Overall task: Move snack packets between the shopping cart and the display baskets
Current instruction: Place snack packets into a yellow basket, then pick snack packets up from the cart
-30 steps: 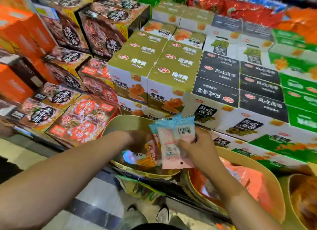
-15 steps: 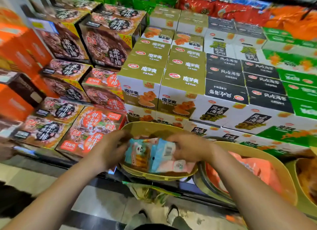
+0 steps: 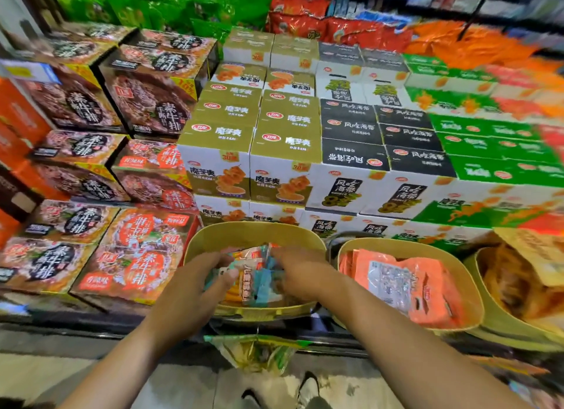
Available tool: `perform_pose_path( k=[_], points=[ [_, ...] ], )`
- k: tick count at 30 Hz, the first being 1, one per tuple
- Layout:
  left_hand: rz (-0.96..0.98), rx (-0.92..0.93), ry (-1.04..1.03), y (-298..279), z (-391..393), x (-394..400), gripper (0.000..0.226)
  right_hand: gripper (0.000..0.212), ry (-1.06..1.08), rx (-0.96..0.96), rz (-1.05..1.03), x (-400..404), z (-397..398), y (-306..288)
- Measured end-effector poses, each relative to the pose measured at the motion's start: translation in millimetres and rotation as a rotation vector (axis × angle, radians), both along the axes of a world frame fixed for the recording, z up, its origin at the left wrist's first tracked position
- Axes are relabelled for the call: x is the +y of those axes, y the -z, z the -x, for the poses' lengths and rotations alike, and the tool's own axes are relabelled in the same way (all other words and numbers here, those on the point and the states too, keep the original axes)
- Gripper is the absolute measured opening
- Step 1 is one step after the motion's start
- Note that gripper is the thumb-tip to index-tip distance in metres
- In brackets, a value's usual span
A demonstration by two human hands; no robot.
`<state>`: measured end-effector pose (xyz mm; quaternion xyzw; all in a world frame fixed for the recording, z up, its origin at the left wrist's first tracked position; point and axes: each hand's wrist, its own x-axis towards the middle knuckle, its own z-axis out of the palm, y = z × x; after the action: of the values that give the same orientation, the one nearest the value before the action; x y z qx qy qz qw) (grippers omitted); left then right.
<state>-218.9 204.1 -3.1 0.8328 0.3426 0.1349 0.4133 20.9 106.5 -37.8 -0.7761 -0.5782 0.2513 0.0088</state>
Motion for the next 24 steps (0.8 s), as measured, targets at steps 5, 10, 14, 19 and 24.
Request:
perform_pose_path(
  k=[5, 10, 14, 19, 24],
  points=[
    [-0.089, -0.056, 0.091, -21.0, -34.2, -29.6, 0.048, 0.053, 0.393, 0.306, -0.589, -111.0, -9.7, -58.4],
    [-0.1, -0.151, 0.284, -46.9, -103.9, -100.7, 0.045, 0.057, 0.695, 0.22, -0.772, -241.9, -20.2, -72.4],
    [-0.06, -0.206, 0.46, -53.7, -158.3, -176.1, 0.05, 0.06, 0.873, 0.164, -0.83, -340.3, -26.4, -70.1],
    [-0.081, -0.135, 0.684, -44.6, -227.2, -288.9, 0.059, 0.06, 1.096, 0.105, -0.828, -469.4, -35.4, -55.9],
    [-0.11, -0.11, 0.852, -25.7, -288.3, -424.8, 0.052, 0.058, 1.264, 0.059, -0.802, -603.7, -38.7, -40.8]
  ],
)
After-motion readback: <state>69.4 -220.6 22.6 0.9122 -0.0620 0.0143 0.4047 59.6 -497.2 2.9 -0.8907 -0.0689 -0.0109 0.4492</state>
